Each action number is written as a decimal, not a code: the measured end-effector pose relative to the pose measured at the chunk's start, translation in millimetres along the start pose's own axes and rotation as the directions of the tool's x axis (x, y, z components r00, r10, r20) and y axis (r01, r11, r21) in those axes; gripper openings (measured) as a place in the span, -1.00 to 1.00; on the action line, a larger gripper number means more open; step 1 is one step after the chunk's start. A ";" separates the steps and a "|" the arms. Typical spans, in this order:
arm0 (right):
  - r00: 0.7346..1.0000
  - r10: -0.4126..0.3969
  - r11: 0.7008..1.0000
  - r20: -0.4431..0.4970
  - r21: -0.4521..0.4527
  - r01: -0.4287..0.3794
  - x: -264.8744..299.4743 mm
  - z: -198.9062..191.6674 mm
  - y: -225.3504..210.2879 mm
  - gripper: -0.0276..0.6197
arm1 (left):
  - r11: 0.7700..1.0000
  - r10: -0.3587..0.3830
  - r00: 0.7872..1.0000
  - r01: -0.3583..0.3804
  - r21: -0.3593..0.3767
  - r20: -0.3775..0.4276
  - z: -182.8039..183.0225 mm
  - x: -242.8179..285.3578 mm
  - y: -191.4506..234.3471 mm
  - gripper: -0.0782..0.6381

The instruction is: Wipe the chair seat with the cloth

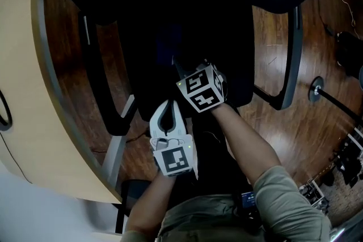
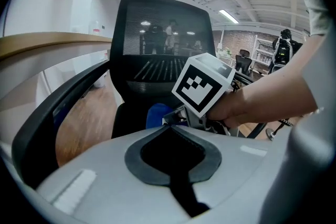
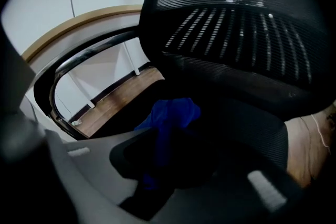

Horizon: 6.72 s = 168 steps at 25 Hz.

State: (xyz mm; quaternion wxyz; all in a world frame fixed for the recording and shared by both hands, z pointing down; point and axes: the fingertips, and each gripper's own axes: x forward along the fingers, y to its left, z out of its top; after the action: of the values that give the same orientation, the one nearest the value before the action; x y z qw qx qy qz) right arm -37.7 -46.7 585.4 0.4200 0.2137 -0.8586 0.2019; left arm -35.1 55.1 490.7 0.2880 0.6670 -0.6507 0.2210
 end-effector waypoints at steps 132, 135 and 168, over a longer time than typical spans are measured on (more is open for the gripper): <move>0.895 -0.432 0.697 -0.113 0.587 0.411 -150.4 -157.0 -145.0 -0.68 | 0.961 -0.208 0.978 0.210 0.179 -0.032 25.4 23.2 -116.5 -0.77; 0.881 -0.452 0.636 -0.142 0.641 0.430 -158.9 -175.7 -146.6 -0.68 | 0.958 -0.215 0.976 0.219 0.184 -0.039 22.9 25.9 -128.6 -0.77; 0.938 -0.331 0.845 0.107 0.477 0.244 -139.5 -85.1 -45.2 -0.68 | 0.996 0.087 0.996 -0.087 0.008 0.024 0.5 -43.3 -11.2 -0.77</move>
State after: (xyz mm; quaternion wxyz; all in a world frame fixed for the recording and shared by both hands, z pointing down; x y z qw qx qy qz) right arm 118.1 -11.8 528.4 0.3020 0.4507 -0.7802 0.3115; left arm -26.4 86.7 460.3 0.2674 0.6418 -0.6814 0.2286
